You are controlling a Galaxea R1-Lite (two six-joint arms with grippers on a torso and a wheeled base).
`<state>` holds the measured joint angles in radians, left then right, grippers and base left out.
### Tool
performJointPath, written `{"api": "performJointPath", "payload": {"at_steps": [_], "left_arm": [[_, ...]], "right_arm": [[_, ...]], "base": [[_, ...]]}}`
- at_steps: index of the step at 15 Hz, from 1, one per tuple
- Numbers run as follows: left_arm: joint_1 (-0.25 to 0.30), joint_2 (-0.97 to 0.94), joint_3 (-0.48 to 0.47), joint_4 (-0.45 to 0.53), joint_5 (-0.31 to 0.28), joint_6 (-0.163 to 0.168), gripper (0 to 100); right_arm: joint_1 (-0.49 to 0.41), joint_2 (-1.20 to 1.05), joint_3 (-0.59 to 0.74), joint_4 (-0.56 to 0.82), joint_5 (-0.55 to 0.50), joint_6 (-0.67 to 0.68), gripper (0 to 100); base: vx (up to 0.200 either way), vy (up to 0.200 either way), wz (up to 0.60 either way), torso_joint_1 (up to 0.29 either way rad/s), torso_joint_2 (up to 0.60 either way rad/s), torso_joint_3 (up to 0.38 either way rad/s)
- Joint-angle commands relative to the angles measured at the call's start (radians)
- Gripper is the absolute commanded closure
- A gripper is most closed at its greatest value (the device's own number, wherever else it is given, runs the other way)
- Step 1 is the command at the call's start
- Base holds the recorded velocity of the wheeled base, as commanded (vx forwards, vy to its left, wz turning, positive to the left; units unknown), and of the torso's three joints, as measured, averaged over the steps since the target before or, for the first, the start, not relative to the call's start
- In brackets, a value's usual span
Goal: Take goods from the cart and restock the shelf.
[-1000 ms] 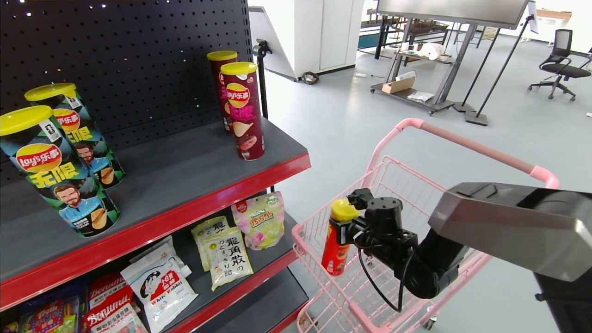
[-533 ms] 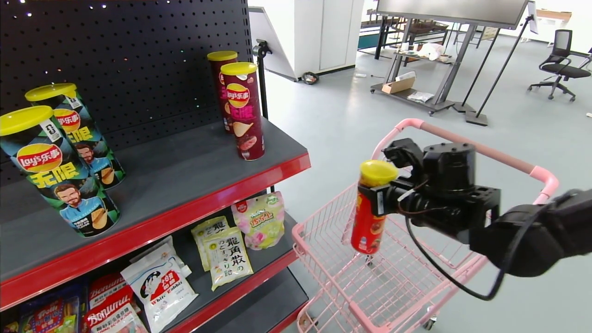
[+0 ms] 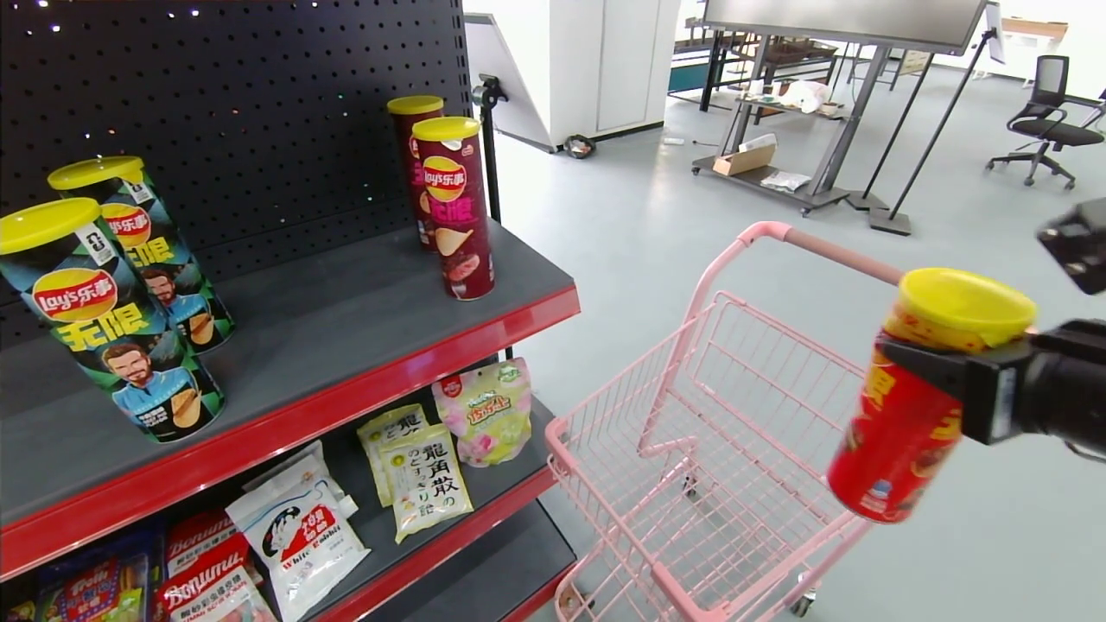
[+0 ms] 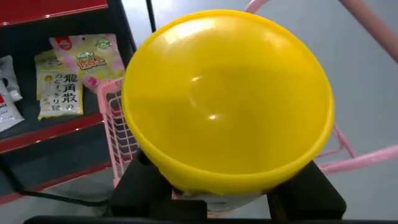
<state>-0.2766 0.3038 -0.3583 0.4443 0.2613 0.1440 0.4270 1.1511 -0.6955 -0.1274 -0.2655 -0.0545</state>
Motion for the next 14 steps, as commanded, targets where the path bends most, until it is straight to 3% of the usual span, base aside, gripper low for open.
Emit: {"api": "performJointPath", "payload": {"at_steps": [1, 2, 4, 9, 14], "left_arm": [[-0.006, 0.035, -0.045, 0.048, -0.01, -0.032, 0], [-0.012, 0.046, -0.056, 0.05, -0.039, -0.078, 0], [-0.012, 0.043, -0.048, 0.053, -0.057, -0.119, 0], [-0.012, 0.051, -0.045, 0.053, -0.06, -0.113, 0], [-0.012, 0.047, -0.039, 0.051, -0.06, -0.113, 0]], "right_arm": [[-0.105, -0.318, 0.096, 0.175, 0.014, -0.065, 100], [-0.108, -0.375, 0.099, 0.239, 0.019, -0.081, 100], [-0.108, -0.45, 0.105, 0.318, 0.008, -0.084, 100], [-0.183, -0.488, 0.128, 0.331, 0.008, -0.087, 100], [-0.185, -0.472, 0.128, 0.33, 0.014, -0.088, 100]], "base": [[0.0, 0.0, 0.0, 0.0, 0.0, 0.0], [0.0, 0.0, 0.0, 0.0, 0.0, 0.0], [0.0, 0.0, 0.0, 0.0, 0.0, 0.0], [0.0, 0.0, 0.0, 0.01, -0.02, -0.011], [0.0, 0.0, 0.0, 0.154, -0.37, -0.22]]}}
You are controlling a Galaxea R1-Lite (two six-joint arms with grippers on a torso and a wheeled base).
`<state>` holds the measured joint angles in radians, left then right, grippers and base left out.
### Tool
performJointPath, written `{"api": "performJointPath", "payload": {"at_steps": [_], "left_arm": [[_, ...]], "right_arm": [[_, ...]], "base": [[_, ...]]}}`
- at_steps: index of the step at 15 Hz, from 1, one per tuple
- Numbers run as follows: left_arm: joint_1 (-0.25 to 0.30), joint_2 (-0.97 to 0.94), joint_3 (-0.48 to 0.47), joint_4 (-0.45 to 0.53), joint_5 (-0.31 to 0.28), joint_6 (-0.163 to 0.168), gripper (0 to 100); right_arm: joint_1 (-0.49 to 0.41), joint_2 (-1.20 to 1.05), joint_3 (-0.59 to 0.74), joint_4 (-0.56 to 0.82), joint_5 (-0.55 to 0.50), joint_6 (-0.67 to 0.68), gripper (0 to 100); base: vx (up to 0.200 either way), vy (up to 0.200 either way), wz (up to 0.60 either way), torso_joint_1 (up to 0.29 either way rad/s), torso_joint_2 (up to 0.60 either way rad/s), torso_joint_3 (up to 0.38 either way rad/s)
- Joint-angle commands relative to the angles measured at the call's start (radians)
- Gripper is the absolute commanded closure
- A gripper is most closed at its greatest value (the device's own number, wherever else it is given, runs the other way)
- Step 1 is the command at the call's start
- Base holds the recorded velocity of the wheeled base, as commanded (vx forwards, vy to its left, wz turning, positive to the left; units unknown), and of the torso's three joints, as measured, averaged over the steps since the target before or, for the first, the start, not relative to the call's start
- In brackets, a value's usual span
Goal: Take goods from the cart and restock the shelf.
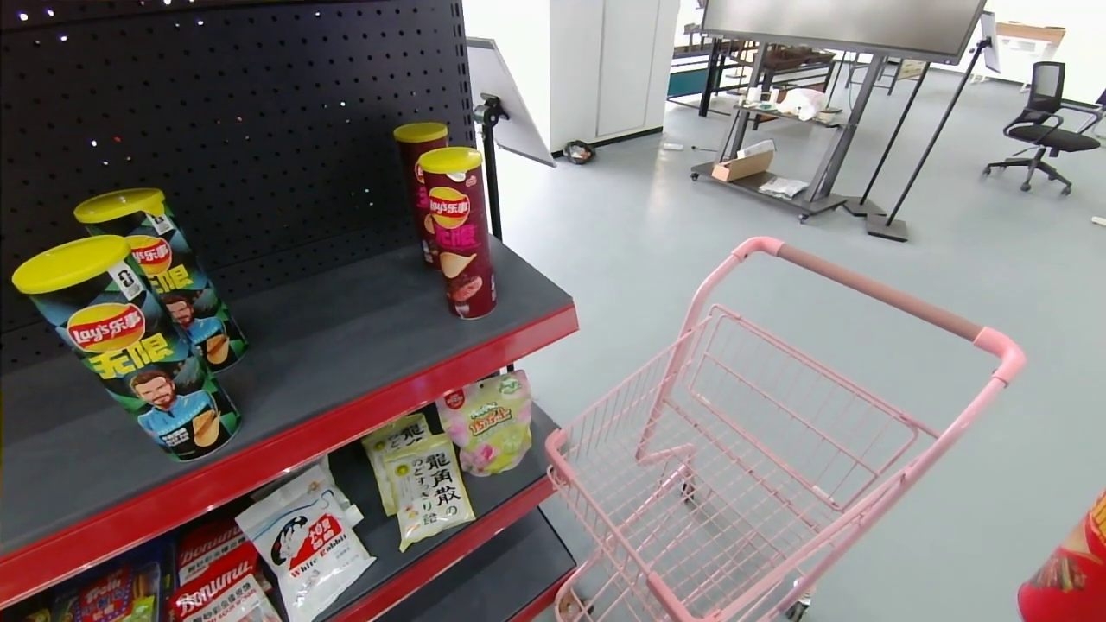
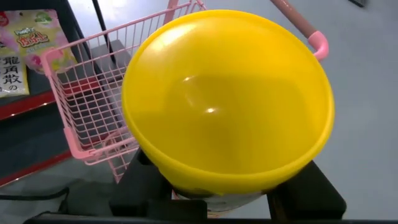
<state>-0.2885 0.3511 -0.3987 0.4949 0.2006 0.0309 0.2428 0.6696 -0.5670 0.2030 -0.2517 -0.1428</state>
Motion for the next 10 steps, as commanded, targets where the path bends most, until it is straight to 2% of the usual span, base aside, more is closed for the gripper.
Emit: {"api": "performJointPath", "payload": {"at_steps": [1, 10], "left_arm": [[0.0, 0.0, 0.001, 0.001, 0.0, 0.0, 0], [0.0, -0.004, -0.002, 0.001, 0.0, 0.012, 0]], "right_arm": [[0.0, 0.012, 0.001, 0.0, 0.0, 0.0, 100], [0.0, 0.048, 0.01, -0.005, 0.003, 0.005, 100]], "base": [[0.0, 0.0, 0.0, 0.163, -0.39, -0.227], [0.0, 0.0, 0.0, 0.162, -0.37, -0.207]]}}
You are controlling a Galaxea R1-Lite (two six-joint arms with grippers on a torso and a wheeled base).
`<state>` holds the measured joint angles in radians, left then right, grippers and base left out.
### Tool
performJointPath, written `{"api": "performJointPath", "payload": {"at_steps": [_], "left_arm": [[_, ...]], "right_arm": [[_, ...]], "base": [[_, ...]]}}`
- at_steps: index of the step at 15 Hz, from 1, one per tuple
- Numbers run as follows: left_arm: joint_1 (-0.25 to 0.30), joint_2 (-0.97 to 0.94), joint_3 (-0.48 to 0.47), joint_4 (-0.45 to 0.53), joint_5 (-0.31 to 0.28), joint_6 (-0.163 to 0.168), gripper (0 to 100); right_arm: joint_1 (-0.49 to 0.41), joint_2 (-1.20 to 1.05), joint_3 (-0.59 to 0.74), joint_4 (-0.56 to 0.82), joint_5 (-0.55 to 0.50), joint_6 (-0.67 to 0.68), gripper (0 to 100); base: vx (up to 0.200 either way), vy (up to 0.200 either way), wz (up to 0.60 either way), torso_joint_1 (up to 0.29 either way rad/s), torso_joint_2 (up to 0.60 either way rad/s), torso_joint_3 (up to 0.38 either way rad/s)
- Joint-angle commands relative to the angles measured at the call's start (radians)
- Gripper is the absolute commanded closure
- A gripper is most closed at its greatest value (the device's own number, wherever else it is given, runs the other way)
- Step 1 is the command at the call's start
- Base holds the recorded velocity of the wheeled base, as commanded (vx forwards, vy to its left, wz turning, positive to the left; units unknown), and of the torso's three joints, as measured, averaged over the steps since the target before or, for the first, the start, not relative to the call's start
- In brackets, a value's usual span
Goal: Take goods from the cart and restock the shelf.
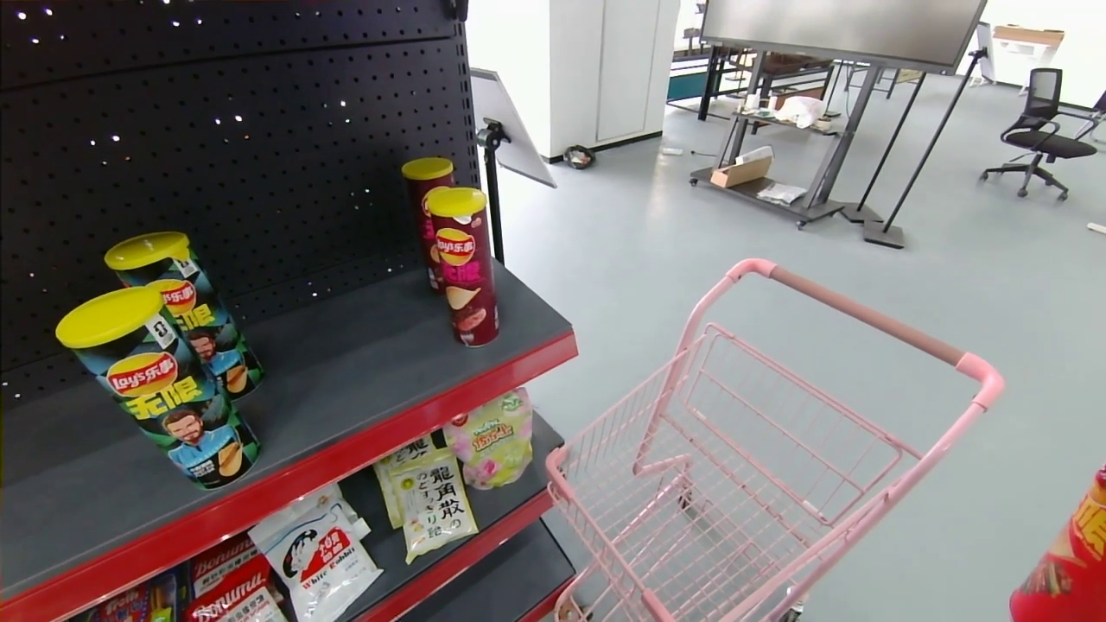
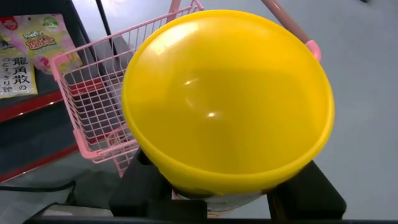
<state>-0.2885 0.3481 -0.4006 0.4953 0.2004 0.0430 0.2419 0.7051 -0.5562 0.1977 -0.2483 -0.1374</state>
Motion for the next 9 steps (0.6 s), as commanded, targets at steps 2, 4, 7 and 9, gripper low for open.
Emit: {"api": "performJointPath", "payload": {"at_steps": [2, 4, 7, 9], "left_arm": [[0.0, -0.003, 0.0, 0.0, 0.001, -0.002, 0], [0.0, -0.004, -0.001, 0.0, 0.001, 0.0, 0], [0.0, -0.003, -0.004, 0.0, 0.002, 0.0, 0], [0.0, -0.003, -0.003, 0.0, 0.004, 0.002, 0]], "right_arm": [[0.0, 0.017, 0.002, 0.0, 0.0, -0.001, 100], [-0.004, 0.016, 0.015, -0.001, -0.003, 0.001, 100], [-0.024, 0.011, 0.033, -0.003, -0.003, -0.001, 100], [-0.024, 0.007, 0.041, -0.003, -0.003, -0.001, 100]], "base": [[0.0, 0.0, 0.0, 0.163, -0.36, -0.198], [0.0, 0.0, 0.0, 0.038, -0.11, -0.045], [0.0, 0.0, 0.4, 0.008, 0.0, -0.006], [0.0, 0.0, 0.6, 0.002, 0.0, 0.0]]}}
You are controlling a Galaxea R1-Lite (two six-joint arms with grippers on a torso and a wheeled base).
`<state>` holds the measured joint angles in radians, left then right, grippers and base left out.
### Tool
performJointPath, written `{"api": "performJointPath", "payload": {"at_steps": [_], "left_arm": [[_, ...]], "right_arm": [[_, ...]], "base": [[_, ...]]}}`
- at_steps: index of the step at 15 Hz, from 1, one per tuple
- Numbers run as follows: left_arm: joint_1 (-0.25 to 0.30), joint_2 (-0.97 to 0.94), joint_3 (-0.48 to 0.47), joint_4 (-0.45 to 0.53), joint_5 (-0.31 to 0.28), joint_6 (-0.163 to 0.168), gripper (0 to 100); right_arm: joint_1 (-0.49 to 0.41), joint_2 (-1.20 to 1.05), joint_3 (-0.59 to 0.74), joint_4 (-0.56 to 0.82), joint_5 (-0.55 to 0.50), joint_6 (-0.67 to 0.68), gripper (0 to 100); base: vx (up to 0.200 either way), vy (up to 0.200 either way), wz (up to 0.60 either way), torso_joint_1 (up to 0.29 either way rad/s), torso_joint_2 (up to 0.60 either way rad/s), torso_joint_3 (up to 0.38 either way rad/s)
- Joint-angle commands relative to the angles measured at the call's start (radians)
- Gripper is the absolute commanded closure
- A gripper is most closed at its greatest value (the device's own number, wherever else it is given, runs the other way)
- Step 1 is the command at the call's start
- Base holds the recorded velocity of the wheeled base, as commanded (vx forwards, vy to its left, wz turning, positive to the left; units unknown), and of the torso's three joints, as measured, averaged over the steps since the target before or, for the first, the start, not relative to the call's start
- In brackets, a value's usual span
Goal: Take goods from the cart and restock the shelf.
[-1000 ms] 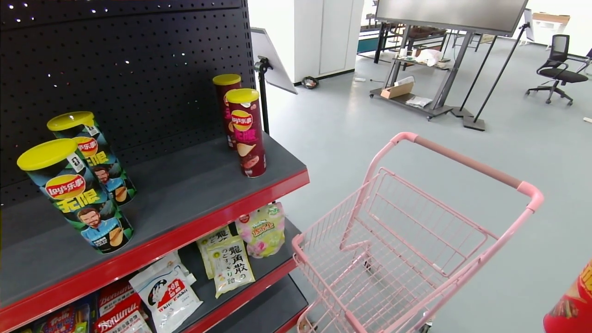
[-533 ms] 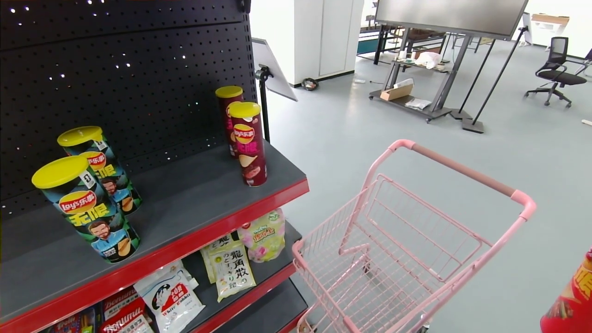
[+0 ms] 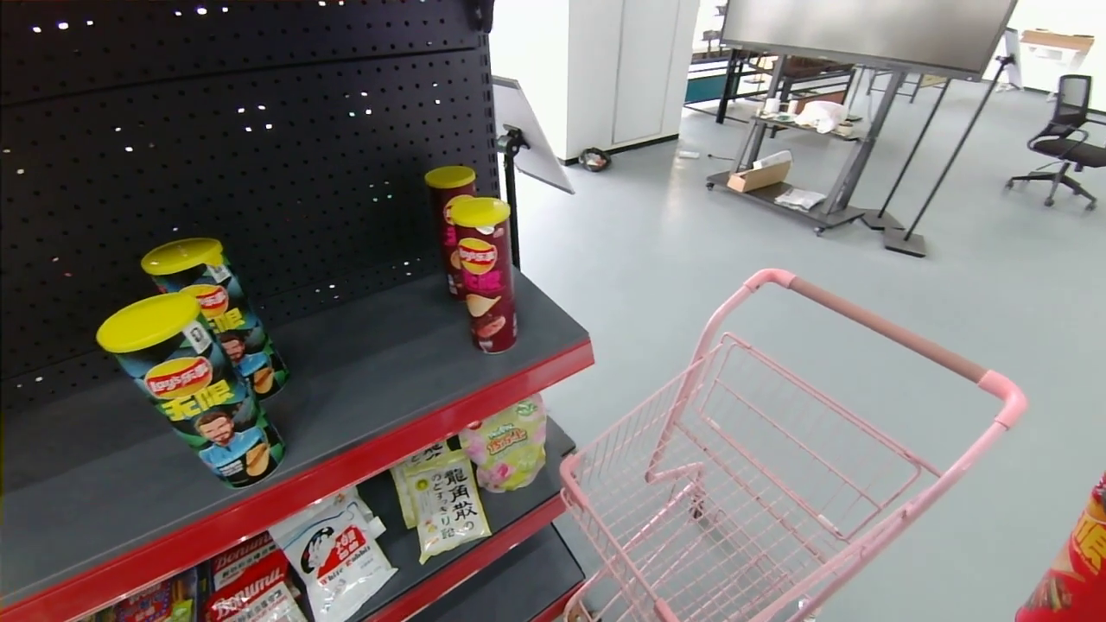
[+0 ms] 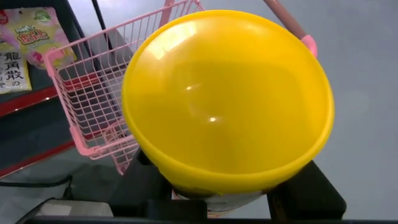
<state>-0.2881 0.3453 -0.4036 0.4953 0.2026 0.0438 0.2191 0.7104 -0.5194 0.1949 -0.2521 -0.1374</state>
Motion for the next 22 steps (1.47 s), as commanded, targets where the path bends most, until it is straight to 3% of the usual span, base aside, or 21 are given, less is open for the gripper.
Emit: {"api": "performJointPath", "payload": {"at_steps": [1, 2, 5, 7, 8, 9, 10, 12, 22], "left_arm": [[0.0, 0.0, 0.0, 0.0, 0.001, 0.001, 0], [0.0, -0.002, 0.005, 0.0, 0.001, 0.028, 0], [-0.002, 0.001, -0.001, -0.001, 0.0, 0.053, 0], [0.0, -0.003, -0.001, 0.0, 0.006, 0.094, 0], [0.0, -0.003, -0.001, 0.0, 0.006, 0.094, 0], [0.0, -0.012, 0.002, -0.001, 0.008, 0.145, 0], [0.0, -0.025, 0.005, -0.001, 0.008, 0.16, 0], [0.0, -0.042, 0.009, 0.002, 0.009, 0.16, 0], [0.0, -0.057, 0.008, 0.0, 0.009, 0.162, 0]], "right_arm": [[-0.001, 0.001, 0.004, 0.0, 0.001, -0.001, 100], [-0.001, 0.004, 0.004, -0.002, 0.001, -0.001, 100], [-0.001, 0.009, 0.004, -0.003, 0.001, -0.001, 100], [-0.001, 0.006, 0.004, -0.003, 0.002, 0.001, 100], [-0.001, 0.006, 0.004, -0.003, 0.002, 0.001, 100], [-0.001, 0.003, 0.004, -0.002, 0.002, -0.001, 100], [-0.001, 0.003, 0.004, -0.002, 0.002, -0.001, 100], [-0.001, 0.003, 0.005, 0.0, 0.002, 0.001, 100], [-0.003, 0.0, 0.021, 0.0, 0.002, 0.001, 100]], "base": [[0.0, 0.0, 0.6, 0.007, 0.0, -0.002], [0.0, 0.0, 0.6, 0.027, 0.0, -0.002], [0.0, 0.0, 0.6, 0.002, 0.0, -0.001], [0.0, 0.0, 0.6, 0.005, 0.0, 0.002], [0.0, 0.0, 0.0, 0.0, 0.0, 0.0], [0.0, 0.0, 0.0, 0.0, 0.0, 0.0], [0.0, 0.0, 0.0, 0.0, 0.0, 0.0], [0.0, 0.0, 0.0, 0.0, 0.0, 0.0], [0.0, 0.2, 0.0, 0.003, 0.0, 0.004]]}}
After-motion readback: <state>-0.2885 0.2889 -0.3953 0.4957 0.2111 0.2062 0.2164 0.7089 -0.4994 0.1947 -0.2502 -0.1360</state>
